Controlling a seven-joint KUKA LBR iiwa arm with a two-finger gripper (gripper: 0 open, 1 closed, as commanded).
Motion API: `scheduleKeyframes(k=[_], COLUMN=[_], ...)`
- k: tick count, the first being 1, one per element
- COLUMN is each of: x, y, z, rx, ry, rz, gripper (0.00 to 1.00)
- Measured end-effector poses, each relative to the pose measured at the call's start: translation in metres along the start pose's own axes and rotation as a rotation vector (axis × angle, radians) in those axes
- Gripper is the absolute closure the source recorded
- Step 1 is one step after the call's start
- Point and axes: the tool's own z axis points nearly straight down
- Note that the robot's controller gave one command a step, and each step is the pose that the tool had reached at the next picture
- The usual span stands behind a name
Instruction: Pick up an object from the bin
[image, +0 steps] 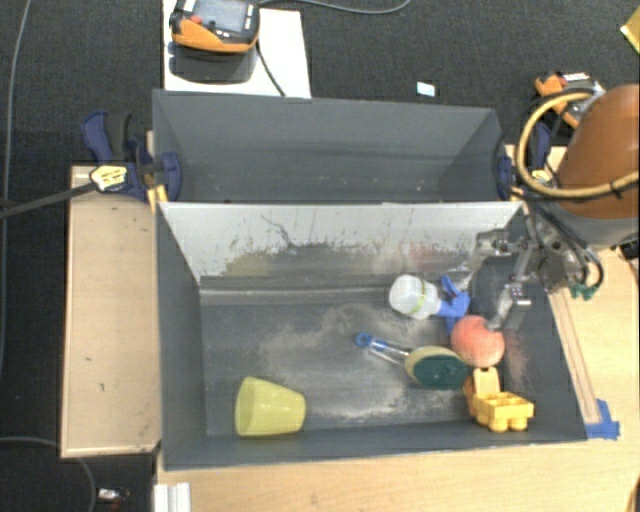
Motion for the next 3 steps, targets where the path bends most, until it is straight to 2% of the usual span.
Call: scheduleKeyframes(k=[1,2,3], x=[-0.001,0.007,0.019], y=[0.001,0.010,0.018], z=[-0.005,0.021,0.032], rx=[0.002,0.001,0.000], ry=[-0.008,-0.012,-0.006], rz=[-0.003,0.114,0.145], gripper=[0.00,0.00,0.00])
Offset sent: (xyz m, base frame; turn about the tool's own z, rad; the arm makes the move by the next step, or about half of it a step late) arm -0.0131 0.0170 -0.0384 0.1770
